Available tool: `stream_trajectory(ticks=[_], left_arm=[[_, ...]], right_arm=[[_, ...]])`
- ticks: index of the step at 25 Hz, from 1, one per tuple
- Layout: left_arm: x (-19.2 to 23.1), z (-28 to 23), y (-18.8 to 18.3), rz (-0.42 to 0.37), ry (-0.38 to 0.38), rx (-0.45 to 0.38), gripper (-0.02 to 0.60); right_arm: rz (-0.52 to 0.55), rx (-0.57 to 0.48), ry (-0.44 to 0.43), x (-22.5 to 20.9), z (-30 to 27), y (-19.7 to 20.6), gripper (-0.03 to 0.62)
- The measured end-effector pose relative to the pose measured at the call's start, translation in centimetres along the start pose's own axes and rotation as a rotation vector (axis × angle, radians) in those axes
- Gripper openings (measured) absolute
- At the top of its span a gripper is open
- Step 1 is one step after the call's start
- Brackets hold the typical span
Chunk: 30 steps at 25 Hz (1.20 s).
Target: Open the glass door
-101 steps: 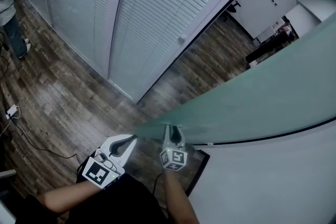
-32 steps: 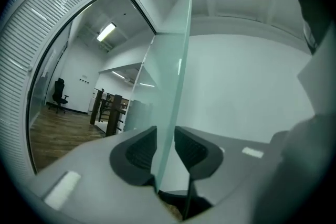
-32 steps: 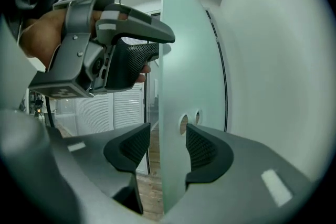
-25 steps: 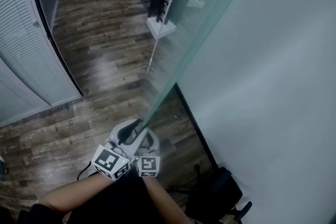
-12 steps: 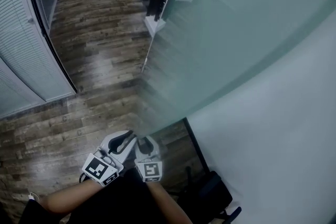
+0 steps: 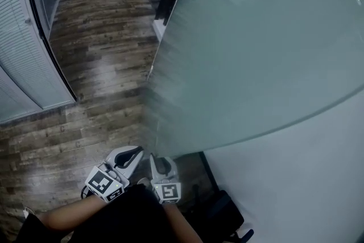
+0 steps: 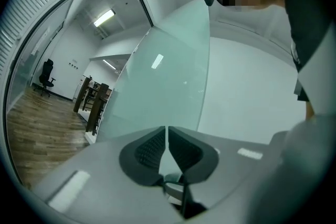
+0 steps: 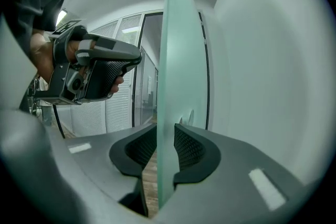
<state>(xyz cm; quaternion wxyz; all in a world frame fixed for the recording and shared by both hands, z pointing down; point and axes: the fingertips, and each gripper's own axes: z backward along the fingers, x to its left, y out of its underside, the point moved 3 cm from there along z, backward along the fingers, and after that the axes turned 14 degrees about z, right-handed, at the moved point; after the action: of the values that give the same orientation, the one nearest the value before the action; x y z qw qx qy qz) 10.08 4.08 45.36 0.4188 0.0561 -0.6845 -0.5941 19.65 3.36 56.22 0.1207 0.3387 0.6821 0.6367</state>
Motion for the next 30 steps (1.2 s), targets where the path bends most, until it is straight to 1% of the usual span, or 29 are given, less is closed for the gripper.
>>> stream_trajectory(ticks=[4,7,12,14,18,23,26,30], left_arm=[[0.5,-0.7,0.9,0.005,-0.009,0.022,0.006],[0.5,-1.4,1.3,0.01,-0.003,0.018,0.0],[-0.8,-3.3,1.8,0.006,0.015,0.022,0.0],[-1.2,-4.1,2.3,0.007,0.014,0.022,0.0],[-1.9,-5.3,3.5,0.01,0.014,0.02,0.0],[-3.0,-6.6,4.7,0.008,0.001,0.001,0.0],[-3.5,-7.0,5.4,0.004,-0.02,-0.001,0.0],[-4.1,-7.2,6.0,0.021,-0.026,0.003,0.0]], right_arm=[[-0.019,-0.001,0.041,-1.6,0.7,0.6,0.092],[-0.027,0.019,0.052,-2.4,1.2,1.6,0.086],[-0.039,0.014,0.108,-5.1,3.0,2.3,0.075],[-0.048,0.031,0.122,-6.3,3.7,3.1,0.072],[-0.054,0.024,0.145,-8.3,4.8,4.1,0.064],[-0.067,0.018,0.17,-11.3,6.2,5.3,0.058],[-0.076,0.005,0.194,-13.2,6.8,6.1,0.054],[-0.091,0.026,0.22,-15.4,7.4,6.3,0.051]])
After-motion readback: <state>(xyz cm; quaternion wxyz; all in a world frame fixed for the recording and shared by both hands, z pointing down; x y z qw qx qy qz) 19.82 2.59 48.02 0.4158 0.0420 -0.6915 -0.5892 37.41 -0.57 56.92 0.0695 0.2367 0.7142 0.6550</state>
